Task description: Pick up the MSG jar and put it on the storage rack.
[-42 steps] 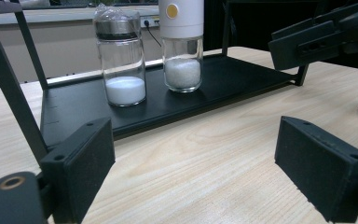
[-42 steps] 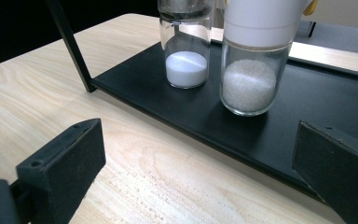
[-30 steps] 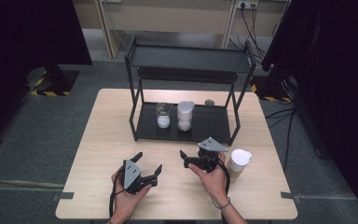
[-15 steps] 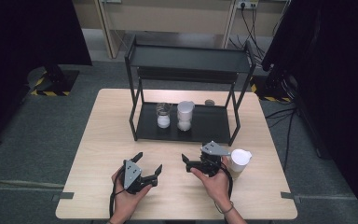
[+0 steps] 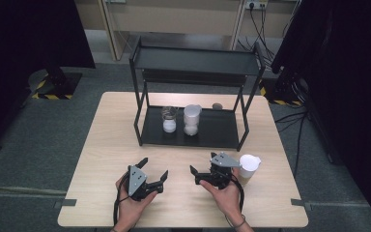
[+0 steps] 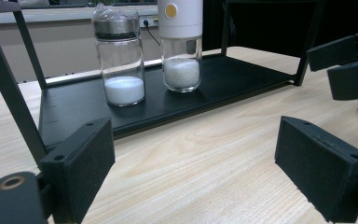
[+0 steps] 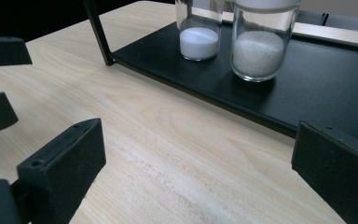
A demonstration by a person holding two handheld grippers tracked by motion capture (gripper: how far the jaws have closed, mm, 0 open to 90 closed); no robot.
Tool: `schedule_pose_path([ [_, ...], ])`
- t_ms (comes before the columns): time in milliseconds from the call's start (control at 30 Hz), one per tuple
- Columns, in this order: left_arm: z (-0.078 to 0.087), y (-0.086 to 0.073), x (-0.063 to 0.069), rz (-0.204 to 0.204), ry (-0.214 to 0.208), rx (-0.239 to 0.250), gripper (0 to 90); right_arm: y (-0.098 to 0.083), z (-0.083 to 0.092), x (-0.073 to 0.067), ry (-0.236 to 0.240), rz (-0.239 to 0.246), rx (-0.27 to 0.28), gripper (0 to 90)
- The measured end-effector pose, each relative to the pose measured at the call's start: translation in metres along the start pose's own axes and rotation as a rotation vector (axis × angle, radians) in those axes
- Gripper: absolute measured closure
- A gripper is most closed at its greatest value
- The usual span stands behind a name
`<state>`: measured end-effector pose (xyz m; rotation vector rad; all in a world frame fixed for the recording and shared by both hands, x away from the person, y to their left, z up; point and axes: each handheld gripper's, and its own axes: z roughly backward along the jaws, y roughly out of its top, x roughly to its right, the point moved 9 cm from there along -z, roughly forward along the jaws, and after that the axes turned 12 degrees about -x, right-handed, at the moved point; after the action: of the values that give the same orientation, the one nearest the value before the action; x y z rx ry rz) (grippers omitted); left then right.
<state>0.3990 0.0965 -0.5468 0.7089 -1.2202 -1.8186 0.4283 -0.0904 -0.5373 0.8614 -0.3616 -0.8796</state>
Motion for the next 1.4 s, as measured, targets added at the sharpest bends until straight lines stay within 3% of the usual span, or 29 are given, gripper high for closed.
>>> schedule_pose_path([
  [1000, 0.0, 0.0, 0.0, 0.003, 0.0, -0.001, 11.6, -0.035, 0.023, -0.005, 0.049, 0.001, 0.007, 3.3],
  [1400, 0.0, 0.0, -0.001, 0.005, -0.001, 0.0, 11.6, -0.05, 0.039, -0.006, 0.063, 0.013, 0.007, 3.4],
])
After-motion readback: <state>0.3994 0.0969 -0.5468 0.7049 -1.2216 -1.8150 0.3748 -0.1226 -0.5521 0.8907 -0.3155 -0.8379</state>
